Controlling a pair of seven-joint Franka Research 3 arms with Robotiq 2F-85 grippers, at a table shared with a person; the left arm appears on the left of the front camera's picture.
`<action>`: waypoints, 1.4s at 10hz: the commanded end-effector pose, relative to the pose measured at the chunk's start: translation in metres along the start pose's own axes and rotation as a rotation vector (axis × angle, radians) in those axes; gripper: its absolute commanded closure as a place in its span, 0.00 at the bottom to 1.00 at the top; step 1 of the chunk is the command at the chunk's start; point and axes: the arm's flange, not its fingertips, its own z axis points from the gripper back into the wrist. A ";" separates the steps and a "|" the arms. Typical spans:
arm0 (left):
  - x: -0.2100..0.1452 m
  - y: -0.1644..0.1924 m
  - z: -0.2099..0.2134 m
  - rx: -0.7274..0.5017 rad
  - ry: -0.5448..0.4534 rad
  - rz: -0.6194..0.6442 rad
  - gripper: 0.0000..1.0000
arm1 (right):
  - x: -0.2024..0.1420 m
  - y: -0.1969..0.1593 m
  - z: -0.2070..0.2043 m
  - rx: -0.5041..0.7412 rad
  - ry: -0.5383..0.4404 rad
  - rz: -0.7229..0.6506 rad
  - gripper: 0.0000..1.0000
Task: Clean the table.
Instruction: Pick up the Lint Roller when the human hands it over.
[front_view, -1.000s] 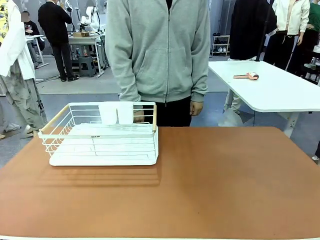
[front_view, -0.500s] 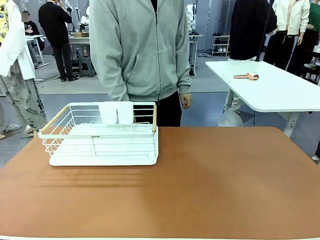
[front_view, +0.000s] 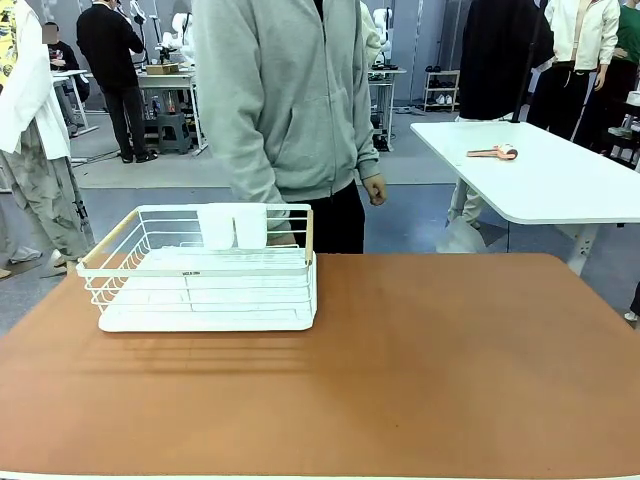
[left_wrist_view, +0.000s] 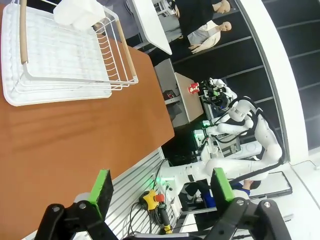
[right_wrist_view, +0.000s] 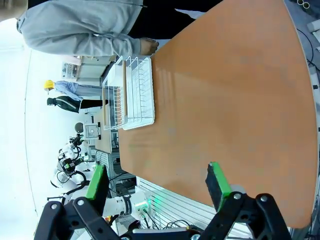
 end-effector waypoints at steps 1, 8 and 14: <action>0.000 -0.004 0.001 -0.023 -0.011 -0.019 0.00 | -0.002 0.003 0.001 0.020 -0.005 0.015 0.00; 0.000 -0.004 0.001 -0.023 -0.011 -0.019 0.00 | -0.002 0.003 0.001 0.020 -0.005 0.015 0.00; 0.000 -0.004 0.001 -0.023 -0.011 -0.019 0.00 | -0.002 0.003 0.001 0.020 -0.005 0.015 0.00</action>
